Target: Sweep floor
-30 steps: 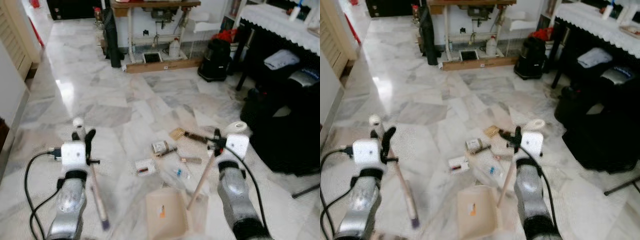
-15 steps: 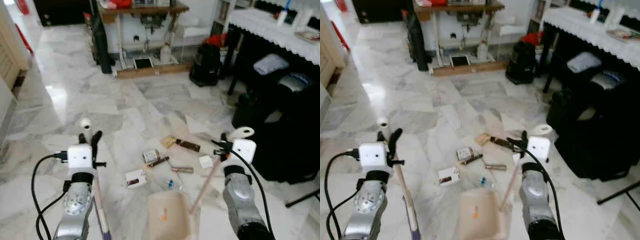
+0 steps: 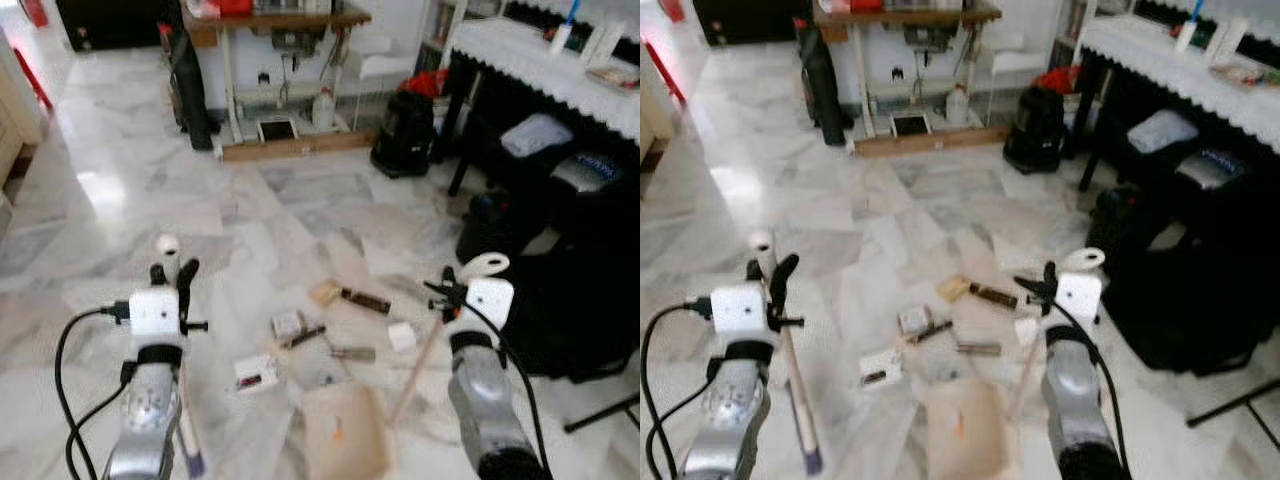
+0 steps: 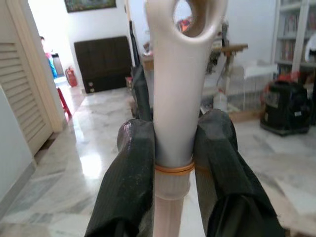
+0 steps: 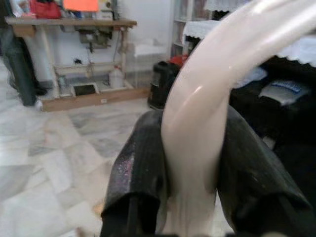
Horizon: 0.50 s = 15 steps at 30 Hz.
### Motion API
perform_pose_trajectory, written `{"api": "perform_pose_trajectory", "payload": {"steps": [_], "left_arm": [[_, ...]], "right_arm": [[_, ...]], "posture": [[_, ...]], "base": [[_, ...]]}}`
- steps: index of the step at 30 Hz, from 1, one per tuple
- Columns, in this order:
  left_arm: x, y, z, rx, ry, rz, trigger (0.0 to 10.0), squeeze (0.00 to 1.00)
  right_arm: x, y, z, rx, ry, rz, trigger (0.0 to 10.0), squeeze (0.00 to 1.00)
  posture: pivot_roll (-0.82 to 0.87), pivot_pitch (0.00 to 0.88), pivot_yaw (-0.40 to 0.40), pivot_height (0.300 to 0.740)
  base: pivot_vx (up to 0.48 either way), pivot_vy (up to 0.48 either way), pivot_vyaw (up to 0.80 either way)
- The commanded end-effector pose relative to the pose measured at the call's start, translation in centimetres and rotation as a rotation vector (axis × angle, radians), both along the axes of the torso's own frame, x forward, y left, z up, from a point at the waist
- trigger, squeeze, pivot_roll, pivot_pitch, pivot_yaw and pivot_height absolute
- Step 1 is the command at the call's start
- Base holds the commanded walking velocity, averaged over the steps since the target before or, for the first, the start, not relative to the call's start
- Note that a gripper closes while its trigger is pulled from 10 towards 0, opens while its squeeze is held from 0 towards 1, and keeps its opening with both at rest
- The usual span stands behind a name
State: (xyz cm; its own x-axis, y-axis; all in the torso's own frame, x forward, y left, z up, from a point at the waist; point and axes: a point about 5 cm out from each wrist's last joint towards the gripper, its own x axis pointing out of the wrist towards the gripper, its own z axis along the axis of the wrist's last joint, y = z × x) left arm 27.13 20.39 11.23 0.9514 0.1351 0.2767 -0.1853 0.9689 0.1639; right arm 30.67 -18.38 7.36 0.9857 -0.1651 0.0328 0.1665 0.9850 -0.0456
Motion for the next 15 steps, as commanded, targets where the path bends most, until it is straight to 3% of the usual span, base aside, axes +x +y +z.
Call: {"api": "perform_pose_trajectory", "payload": {"steps": [1, 15], "left_arm": [[0.29, 0.16, 1.11, 0.025, -0.040, -0.001, 10.0, 0.00], [0.41, 0.27, 1.58, 0.042, -0.049, -0.005, 10.0, 0.00]], "right_arm": [[0.52, 0.63, 1.29, 0.012, -0.054, 0.013, 10.0, 0.00], [0.22, 0.65, 0.95, 0.012, -0.042, 0.007, 10.0, 0.00]], "posture": [[0.06, 0.028, -0.063, 0.740], [0.07, 0.046, -0.059, 0.740]], "base": [[0.300, 0.000, 0.00], [0.299, 0.000, 0.00]]}}
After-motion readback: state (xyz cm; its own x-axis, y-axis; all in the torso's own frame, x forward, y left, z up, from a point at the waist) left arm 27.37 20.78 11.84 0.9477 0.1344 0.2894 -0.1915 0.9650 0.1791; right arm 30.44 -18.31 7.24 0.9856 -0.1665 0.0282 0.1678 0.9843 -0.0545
